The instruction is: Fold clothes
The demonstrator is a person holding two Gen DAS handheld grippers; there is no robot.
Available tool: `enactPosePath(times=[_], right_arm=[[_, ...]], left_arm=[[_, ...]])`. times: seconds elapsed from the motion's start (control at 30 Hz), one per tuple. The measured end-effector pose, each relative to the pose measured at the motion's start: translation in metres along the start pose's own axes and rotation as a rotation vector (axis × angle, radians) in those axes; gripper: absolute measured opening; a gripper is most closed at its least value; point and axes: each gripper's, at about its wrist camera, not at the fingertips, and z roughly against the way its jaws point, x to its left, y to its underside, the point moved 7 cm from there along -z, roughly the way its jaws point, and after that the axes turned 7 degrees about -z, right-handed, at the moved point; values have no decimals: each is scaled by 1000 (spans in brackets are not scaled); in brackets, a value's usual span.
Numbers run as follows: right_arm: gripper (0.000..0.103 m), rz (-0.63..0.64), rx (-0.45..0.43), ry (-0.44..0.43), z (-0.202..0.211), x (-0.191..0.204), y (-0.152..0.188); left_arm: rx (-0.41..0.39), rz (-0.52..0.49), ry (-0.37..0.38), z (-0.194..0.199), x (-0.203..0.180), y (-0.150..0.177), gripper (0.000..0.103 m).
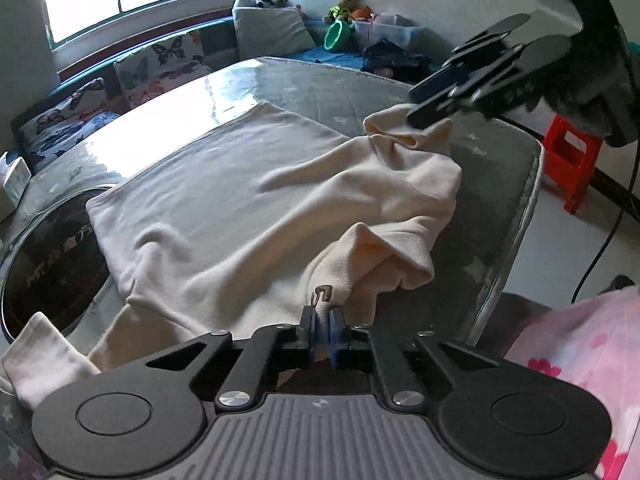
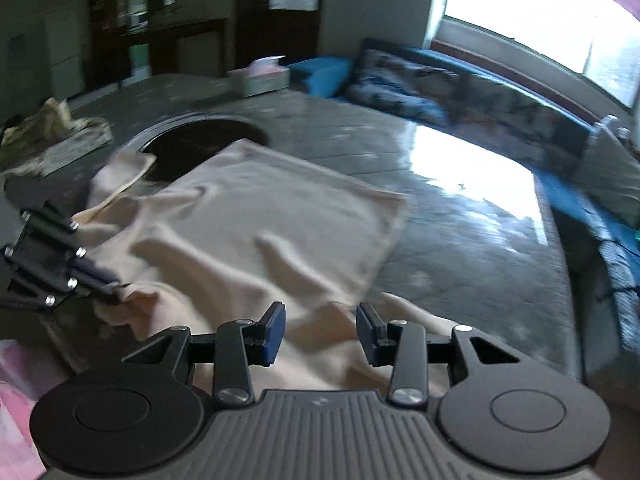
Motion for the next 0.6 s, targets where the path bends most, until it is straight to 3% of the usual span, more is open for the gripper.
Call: enactPosePath(times=[0.27,0.43,0.6], right_arm=[[39,97,56,-85,-30,41,12],[39,95,96,-79,-41,41,24],[41,72,100,-83,-42,35,25]], left_arm=[[20,-51,52,2,6,9,8],[-47,59,77,15,30,1,12],[-107,131,46,35,48,1,13]])
